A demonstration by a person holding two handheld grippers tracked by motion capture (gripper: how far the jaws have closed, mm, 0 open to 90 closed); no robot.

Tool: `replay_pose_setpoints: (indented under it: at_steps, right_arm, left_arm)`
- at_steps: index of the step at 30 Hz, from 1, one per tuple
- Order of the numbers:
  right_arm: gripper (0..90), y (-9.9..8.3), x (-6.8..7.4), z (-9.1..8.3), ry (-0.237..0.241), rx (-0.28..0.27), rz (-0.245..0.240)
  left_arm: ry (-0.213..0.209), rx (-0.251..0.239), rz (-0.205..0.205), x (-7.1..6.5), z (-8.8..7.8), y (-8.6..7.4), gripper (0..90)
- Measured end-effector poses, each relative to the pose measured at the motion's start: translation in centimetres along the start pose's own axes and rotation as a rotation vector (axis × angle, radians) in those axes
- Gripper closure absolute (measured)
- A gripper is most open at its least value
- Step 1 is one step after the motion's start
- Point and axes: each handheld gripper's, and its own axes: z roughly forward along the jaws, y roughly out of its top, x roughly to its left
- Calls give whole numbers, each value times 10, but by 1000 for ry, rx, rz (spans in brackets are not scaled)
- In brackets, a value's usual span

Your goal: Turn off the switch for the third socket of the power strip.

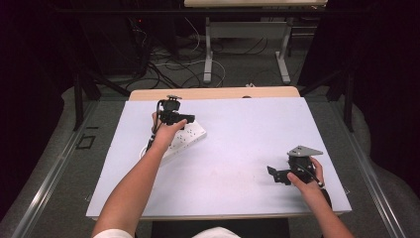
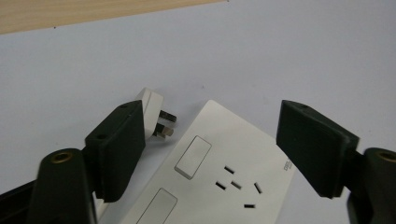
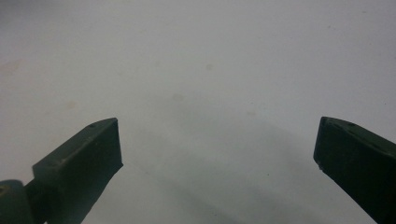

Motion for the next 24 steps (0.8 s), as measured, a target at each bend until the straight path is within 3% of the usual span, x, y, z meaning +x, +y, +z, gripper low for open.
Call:
replay_pose_setpoints:
  at_steps: [7, 12, 23, 24]
  right_arm:
    - [5, 0, 0, 0, 4, 2, 0]
    - [5, 0, 0, -1, 4, 2, 0]
    - [4, 0, 0, -1, -3, -2, -12]
    - [4, 0, 0, -1, -4, -2, -12]
  left_arm:
    - [-20, -6, 16, -3, -12, 1, 137]
    - [-34, 1, 23, -7, -19, 0, 0]
    - [-72, -11, 15, -14, -37, -2, 2]
    - [-76, -9, 28, -14, -40, -3, 2]
